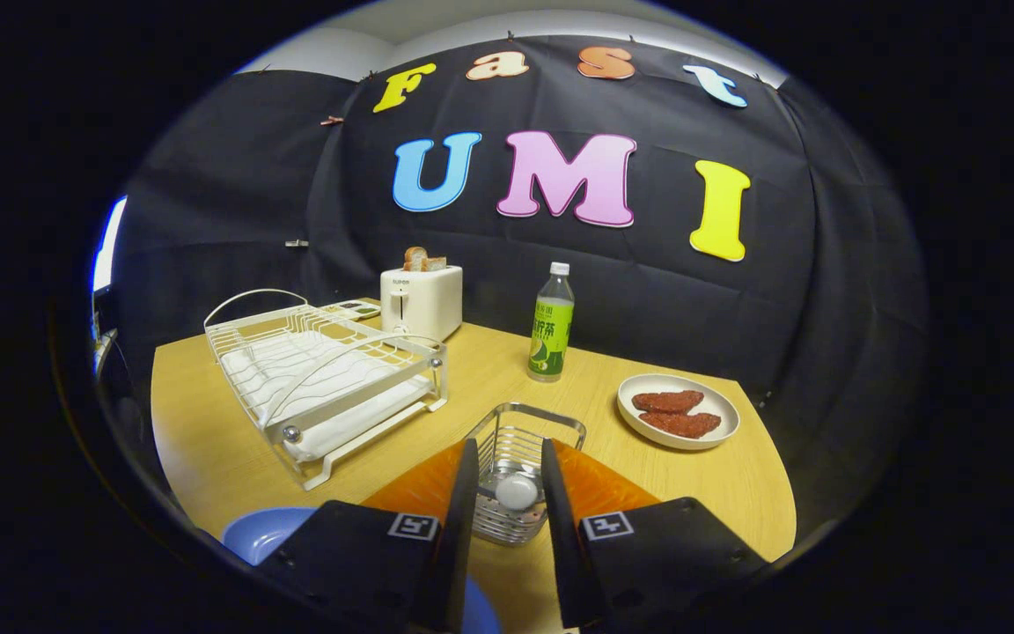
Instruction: Take the plate from the dish rack, then take the spoon from the basket and place it into the plate.
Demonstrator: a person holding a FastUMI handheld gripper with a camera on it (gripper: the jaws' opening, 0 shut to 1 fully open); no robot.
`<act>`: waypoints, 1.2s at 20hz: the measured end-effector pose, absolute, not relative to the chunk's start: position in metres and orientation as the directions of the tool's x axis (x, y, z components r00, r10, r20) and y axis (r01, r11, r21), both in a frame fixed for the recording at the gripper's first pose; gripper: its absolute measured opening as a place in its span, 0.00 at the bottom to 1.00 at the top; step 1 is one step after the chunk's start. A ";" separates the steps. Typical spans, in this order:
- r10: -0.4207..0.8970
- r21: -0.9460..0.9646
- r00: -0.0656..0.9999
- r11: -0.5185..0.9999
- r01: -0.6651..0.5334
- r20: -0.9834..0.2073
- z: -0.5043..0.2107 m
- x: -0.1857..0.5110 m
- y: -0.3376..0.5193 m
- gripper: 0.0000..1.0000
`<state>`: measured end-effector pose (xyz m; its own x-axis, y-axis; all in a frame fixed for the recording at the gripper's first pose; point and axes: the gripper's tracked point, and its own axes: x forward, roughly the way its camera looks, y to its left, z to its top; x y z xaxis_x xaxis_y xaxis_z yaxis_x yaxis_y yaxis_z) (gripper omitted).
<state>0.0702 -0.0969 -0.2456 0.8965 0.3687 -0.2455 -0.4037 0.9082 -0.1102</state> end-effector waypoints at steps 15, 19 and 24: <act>0.400 -0.025 0.872 0.906 -0.424 -0.282 -0.203 0.085 -0.097 0.11; 0.407 -0.028 0.874 0.903 -0.429 -0.264 -0.175 0.090 -0.099 0.11; 0.435 -0.030 0.869 0.890 -0.454 -0.235 -0.145 0.080 -0.097 0.11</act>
<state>0.0800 -0.0967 -0.1448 0.8690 0.4355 -0.2348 -0.4542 0.8904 -0.0298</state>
